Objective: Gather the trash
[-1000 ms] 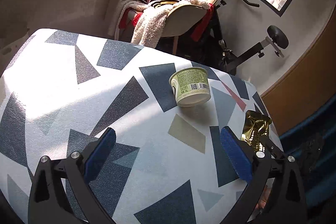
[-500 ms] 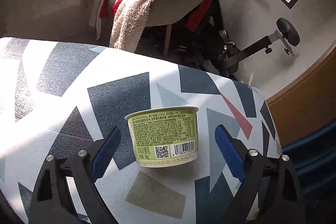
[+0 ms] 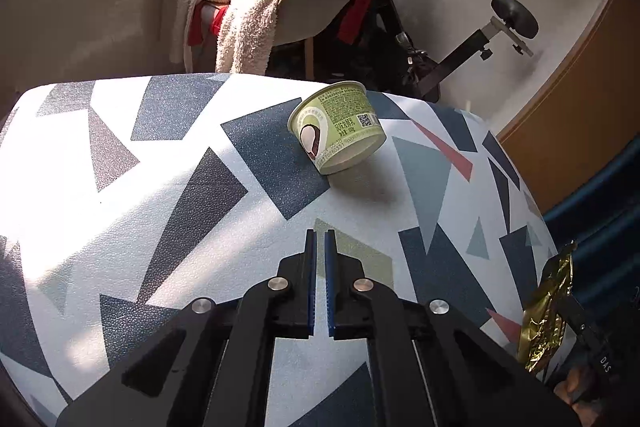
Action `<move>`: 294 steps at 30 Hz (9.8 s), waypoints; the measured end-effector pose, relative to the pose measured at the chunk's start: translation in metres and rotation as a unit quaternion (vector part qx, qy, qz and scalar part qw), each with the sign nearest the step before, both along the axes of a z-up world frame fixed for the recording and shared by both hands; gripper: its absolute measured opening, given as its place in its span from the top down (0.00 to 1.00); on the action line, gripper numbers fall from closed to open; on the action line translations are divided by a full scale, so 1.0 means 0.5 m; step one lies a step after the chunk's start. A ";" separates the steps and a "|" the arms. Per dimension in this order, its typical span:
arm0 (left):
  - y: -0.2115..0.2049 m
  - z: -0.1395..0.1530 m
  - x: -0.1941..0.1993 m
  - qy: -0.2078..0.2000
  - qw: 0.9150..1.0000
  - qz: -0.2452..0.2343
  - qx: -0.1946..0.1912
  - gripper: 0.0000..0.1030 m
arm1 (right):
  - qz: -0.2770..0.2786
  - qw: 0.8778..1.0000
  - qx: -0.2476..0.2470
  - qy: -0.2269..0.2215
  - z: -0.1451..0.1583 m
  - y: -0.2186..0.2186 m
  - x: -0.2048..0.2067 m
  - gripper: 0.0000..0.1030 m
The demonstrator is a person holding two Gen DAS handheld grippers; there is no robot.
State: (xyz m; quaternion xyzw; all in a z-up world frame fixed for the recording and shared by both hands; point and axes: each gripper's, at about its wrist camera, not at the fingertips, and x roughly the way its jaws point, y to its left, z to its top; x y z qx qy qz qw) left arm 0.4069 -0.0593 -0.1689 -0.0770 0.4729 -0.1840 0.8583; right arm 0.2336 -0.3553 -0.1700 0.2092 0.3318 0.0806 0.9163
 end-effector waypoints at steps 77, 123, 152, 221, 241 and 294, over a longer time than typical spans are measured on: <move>0.084 -0.007 -0.830 -0.049 0.987 -0.132 0.079 0.13 | 0.112 0.989 -0.096 0.002 0.094 0.204 -0.382 0.64; 0.239 0.059 -0.819 -0.078 0.990 0.083 0.079 0.06 | 0.256 0.947 -0.155 0.114 -0.077 0.385 -0.451 0.58; 0.229 0.215 -0.805 -0.184 0.968 0.126 0.112 0.06 | 0.142 0.965 -0.218 0.016 0.110 0.307 -0.387 0.06; 0.122 0.394 -0.822 -0.263 0.952 0.070 0.140 0.06 | 0.094 0.965 -0.222 -0.098 0.356 0.253 -0.441 0.06; 0.131 0.379 -0.812 -0.245 0.956 0.078 0.138 0.06 | 0.097 0.966 -0.223 -0.087 0.339 0.257 -0.437 0.05; 0.136 0.374 -0.819 -0.245 0.957 0.085 0.132 0.06 | 0.098 0.966 -0.224 -0.082 0.329 0.265 -0.443 0.05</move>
